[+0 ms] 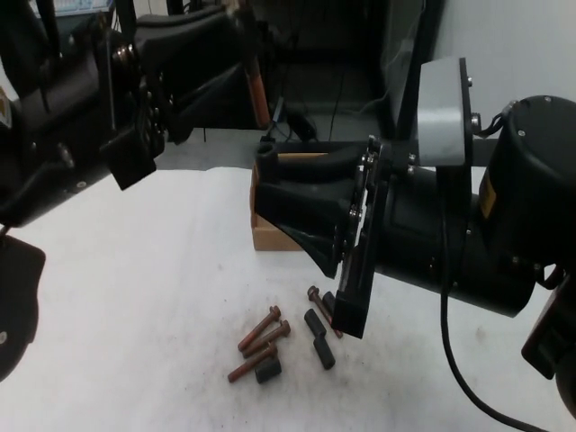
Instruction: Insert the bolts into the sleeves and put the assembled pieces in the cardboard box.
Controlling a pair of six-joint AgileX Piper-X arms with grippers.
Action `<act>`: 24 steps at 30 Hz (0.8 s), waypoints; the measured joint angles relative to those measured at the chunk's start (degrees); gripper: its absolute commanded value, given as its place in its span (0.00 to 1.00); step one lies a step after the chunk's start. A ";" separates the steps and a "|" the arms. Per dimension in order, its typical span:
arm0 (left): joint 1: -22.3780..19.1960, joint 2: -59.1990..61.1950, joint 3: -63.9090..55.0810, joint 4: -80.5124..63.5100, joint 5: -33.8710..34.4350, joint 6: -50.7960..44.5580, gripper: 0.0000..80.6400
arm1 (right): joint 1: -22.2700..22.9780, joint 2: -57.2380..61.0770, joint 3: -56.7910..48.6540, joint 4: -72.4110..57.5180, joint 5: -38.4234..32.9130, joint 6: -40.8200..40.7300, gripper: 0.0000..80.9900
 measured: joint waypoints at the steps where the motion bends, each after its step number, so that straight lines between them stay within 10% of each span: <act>1: 0.00 0.00 0.00 0.06 0.00 0.13 0.00 | 0.00 0.00 0.00 0.00 0.04 0.00 0.01; 24: 0.00 0.00 0.00 5.91 4.26 0.75 0.00 | 0.00 0.00 0.00 -0.18 0.27 0.00 0.01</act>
